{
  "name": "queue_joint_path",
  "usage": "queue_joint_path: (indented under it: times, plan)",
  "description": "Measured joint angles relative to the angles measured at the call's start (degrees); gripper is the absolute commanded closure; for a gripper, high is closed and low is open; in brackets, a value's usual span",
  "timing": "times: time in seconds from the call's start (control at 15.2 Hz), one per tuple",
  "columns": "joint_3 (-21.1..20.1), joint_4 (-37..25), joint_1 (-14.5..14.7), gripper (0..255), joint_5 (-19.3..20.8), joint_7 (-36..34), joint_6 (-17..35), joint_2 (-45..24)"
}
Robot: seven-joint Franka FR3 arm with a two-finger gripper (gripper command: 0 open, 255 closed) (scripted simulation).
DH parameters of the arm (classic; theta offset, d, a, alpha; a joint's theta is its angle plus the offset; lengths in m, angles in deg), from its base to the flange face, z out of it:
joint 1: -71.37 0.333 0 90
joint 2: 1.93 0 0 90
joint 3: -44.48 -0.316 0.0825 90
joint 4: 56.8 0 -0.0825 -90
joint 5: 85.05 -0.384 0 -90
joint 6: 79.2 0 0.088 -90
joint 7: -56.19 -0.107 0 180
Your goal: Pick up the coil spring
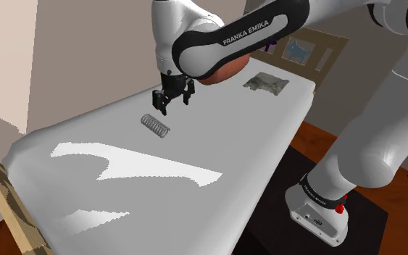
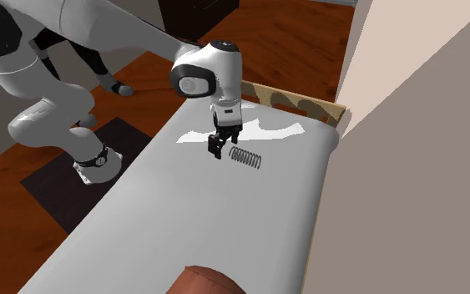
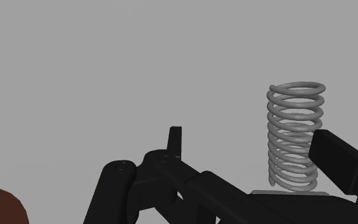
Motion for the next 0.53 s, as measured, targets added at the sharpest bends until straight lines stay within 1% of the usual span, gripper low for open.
queue_joint_path:
  times: [0.13,0.26,0.4,0.53]
  plan:
    - [-0.2,-3.6,1.0,0,2.3,-2.0,0.4,-4.4]
    - [-0.3,-8.4,2.6,0,4.6,-4.3,0.0,-9.5]
    - [-0.2,-11.8,4.1,0,6.3,-6.0,-0.2,-13.2]
    - [0.0,-12.5,4.7,0,7.2,-6.9,0.5,-14.8]
